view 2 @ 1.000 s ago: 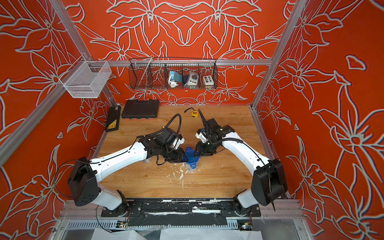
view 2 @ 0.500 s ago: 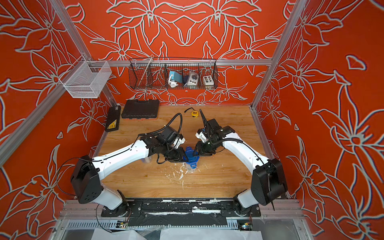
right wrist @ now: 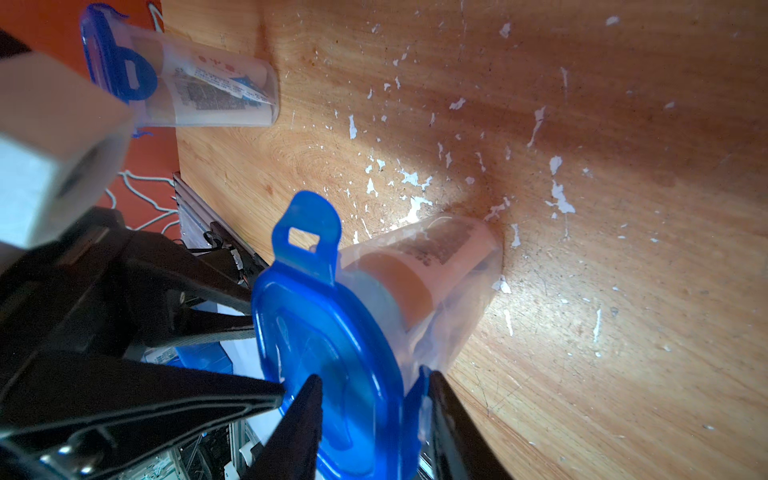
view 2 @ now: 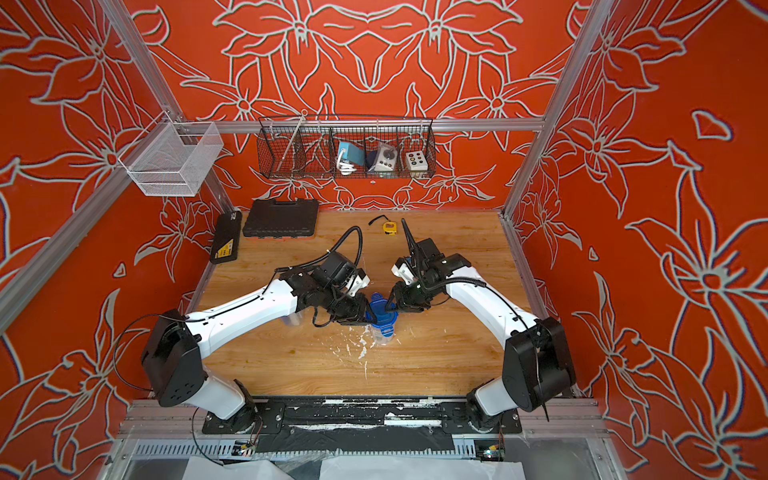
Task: Pack away toiletry kits
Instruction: Close the fastener on the container.
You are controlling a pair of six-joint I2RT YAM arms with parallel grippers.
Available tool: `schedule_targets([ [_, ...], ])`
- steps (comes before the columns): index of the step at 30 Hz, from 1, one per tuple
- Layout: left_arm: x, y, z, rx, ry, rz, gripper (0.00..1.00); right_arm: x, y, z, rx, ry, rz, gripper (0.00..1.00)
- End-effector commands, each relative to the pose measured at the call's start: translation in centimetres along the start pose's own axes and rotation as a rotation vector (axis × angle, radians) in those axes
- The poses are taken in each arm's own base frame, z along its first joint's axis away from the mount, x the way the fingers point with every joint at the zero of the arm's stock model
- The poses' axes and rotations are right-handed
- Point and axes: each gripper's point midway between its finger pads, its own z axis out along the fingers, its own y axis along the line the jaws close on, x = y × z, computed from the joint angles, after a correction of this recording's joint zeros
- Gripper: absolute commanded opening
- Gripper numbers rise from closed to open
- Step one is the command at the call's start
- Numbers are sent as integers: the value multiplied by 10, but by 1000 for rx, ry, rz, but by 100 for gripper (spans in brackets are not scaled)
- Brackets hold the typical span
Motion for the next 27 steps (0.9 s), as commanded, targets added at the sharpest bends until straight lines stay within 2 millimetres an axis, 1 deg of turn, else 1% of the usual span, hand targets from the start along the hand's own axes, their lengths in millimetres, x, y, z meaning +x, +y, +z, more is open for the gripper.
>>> schedule_targets([
  [1,-13,-2,15,33,-39,29,35,14,18,11,-95,64,-2,42],
  [4,-13,-5,12,67,-48,22,37,12,19,10,-96,58,1,42],
  [8,-15,-10,6,125,-62,7,37,12,19,9,-90,53,4,42],
  [11,-18,-11,3,133,-74,8,38,14,17,9,-80,53,6,42],
  [14,-18,-9,2,128,-79,3,41,15,16,8,-69,53,2,42],
  [18,-16,-2,-4,87,-85,6,45,11,14,0,-21,46,-33,43],
  [21,-17,2,-13,64,-103,16,49,5,16,-7,13,31,-67,46],
  [24,-16,5,-22,61,-114,12,57,0,18,-15,41,13,-92,50],
  [27,-15,6,-28,52,-114,20,66,-3,19,-23,73,0,-113,58],
])
